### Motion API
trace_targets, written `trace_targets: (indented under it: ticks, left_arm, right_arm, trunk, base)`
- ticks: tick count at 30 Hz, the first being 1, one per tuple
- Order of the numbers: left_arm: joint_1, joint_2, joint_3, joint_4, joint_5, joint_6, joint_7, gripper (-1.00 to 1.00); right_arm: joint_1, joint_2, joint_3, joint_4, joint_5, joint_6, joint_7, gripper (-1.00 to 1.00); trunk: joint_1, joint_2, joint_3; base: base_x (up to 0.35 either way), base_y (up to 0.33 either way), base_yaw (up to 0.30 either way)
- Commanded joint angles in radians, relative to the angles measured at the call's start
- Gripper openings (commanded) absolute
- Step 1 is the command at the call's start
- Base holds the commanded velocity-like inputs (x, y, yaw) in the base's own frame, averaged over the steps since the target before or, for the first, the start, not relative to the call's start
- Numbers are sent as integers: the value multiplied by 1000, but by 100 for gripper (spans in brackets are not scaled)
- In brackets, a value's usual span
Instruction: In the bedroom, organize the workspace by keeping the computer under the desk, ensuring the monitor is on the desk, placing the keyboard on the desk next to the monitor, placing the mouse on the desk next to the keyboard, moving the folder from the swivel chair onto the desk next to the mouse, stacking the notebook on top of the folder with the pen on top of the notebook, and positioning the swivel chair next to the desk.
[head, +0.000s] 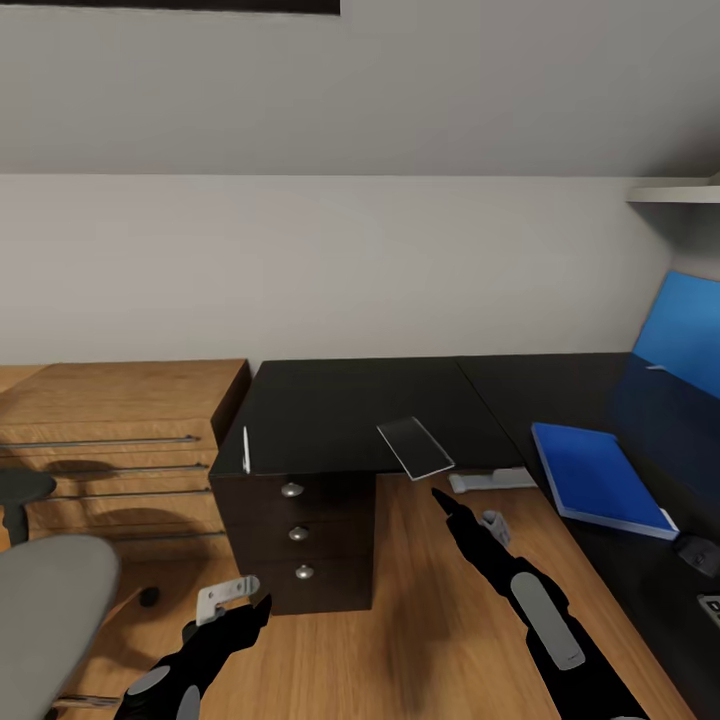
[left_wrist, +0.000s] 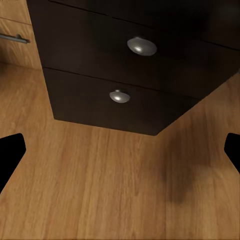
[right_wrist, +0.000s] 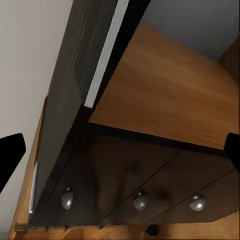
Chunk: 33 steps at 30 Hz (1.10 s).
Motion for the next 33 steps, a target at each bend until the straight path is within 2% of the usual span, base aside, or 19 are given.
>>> trace_targets:
  ticks: [1,8,12,23,28,30,31,33]
  left_arm:
    - [0,-1,1,-1,8,5,2,100]
    - [0,-1,2,1,11,8,0,100]
    - [0,-1,3,-1,20,8,0,100]
    - [0,-1,5,1,21,8,0,100]
    - [0,-1,5,2,21,7,1,100]
    - [0,-1,5,2,21,7,1,100]
    - [0,-1,5,3,21,7,1,100]
    - [0,-1,5,3,21,7,2,100]
  right_arm:
    - [-1,-1,0,5,-6,2,1,100]
    - [-1,-1,-5,35,-7,4,-3,100]
    - [-1,0,-6,55,-8,6,-2,100]
    - [-1,0,-5,60,-14,8,9,100]
    - [-1,-1,-5,60,-18,10,44,100]
    - [-1,-1,-5,60,-19,13,79,100]
    - [-1,-1,-6,60,-19,28,121,100]
    - [-1,-2,-6,60,-18,30,124,100]
  trunk:
    - [0,0,-1]
    - [0,0,-1]
    - [15,-28,-13]
    - [15,-28,-13]
    - [15,-28,-13]
    - [15,-28,-13]
    - [15,-28,-13]
    - [15,-28,-13]
  base:
    - [139,0,0]
    - [133,0,0]
    - [15,0,0]
    - [1,0,0]
    - [0,0,0]
    - [0,0,0]
    - [0,0,0]
    - [0,0,0]
